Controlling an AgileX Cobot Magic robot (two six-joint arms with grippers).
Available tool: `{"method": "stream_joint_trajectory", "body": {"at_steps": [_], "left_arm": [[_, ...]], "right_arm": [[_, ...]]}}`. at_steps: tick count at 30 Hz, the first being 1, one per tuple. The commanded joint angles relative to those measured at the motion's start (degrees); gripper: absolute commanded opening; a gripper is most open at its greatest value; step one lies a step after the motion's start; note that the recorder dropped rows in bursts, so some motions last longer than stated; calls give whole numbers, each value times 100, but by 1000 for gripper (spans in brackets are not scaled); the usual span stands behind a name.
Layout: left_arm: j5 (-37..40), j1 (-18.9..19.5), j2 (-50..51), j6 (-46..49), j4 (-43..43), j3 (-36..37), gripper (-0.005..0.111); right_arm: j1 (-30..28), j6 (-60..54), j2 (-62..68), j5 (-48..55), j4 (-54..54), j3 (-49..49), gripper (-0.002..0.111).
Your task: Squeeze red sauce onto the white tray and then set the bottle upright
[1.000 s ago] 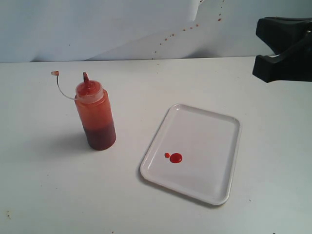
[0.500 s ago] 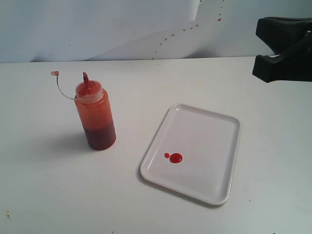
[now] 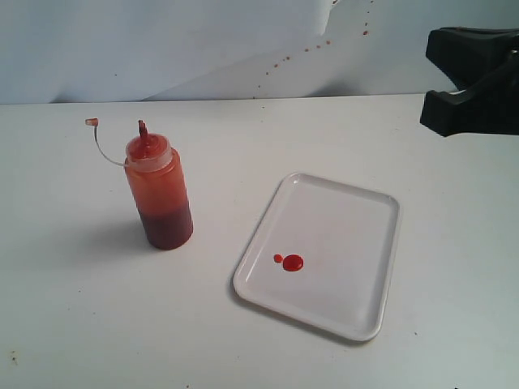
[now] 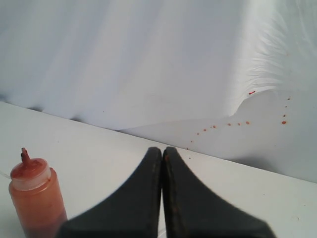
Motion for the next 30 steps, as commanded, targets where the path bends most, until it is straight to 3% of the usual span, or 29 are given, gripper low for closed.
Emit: {"method": "stream_joint_trajectory", "body": {"at_steps": [1,9,30], "left_arm": [[-31,-306,-22,17,21,27,0],[-31,-932,-22,17,21,27,0],[-31,-951,-22,30,21,27,0]], "right_arm": [[-45,-8,-3,-80,17,40,0],[-45,-8,-3,-80,17,40,0],[-45,-8,-3,-80,17,40,0]]}}
